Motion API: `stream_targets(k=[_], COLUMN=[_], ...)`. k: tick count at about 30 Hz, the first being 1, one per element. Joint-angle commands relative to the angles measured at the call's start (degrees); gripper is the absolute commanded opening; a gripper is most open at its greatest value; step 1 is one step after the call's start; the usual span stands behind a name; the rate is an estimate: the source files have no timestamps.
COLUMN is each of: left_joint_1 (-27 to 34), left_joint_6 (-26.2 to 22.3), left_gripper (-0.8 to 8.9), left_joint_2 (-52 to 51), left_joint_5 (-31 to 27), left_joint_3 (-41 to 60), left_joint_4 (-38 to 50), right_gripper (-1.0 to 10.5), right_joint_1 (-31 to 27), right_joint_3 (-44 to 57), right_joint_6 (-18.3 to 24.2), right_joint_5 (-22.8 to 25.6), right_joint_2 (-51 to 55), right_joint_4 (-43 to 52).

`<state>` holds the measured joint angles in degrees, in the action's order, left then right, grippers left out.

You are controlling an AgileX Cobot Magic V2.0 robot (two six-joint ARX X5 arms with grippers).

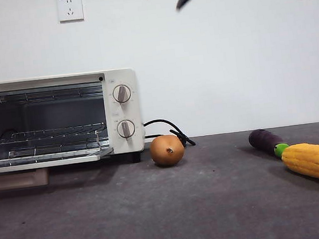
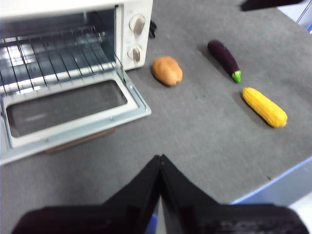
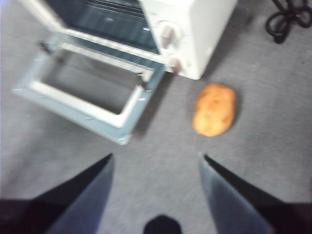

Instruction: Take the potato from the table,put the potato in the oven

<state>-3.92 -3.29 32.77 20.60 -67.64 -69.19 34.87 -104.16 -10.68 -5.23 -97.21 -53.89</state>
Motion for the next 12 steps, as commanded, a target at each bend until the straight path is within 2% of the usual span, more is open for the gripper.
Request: stream_targets(k=[1, 2, 3, 10, 12], left_joint_1=[-0.1, -0.1, -0.1, -0.1, -0.1], left_joint_6=[0.6, 0.6, 0.5, 0.5, 0.5], left_gripper=[-0.05, -0.05, -0.05, -0.05, -0.05], left_joint_2=[-0.7, -1.0, -1.2, -1.2, -1.2], left_joint_5=[0.3, 0.3, 0.3, 0.3, 0.3], left_joint_3=[0.0, 0.0, 0.0, 0.1, 0.1], left_joint_4=[-1.0, -1.3, -1.5, -3.5, -4.0], right_gripper=[5.4, 6.2, 6.6, 6.7, 6.7], right_joint_1=[0.1, 0.1, 0.1, -0.3, -0.9], right_joint_3=[-2.8, -3.9, -4.9, -7.2, -7.2], right_joint_6=[1.2, 2.5, 3.8, 4.3, 4.3], right_joint_5=[1.1, 1.2, 1.3, 7.4, 7.6], right_joint_2=[-5.7, -8.2, -10.7, -22.7, -24.8], right_joint_4=[-0.4, -0.2, 0.0, 5.5, 7.4])
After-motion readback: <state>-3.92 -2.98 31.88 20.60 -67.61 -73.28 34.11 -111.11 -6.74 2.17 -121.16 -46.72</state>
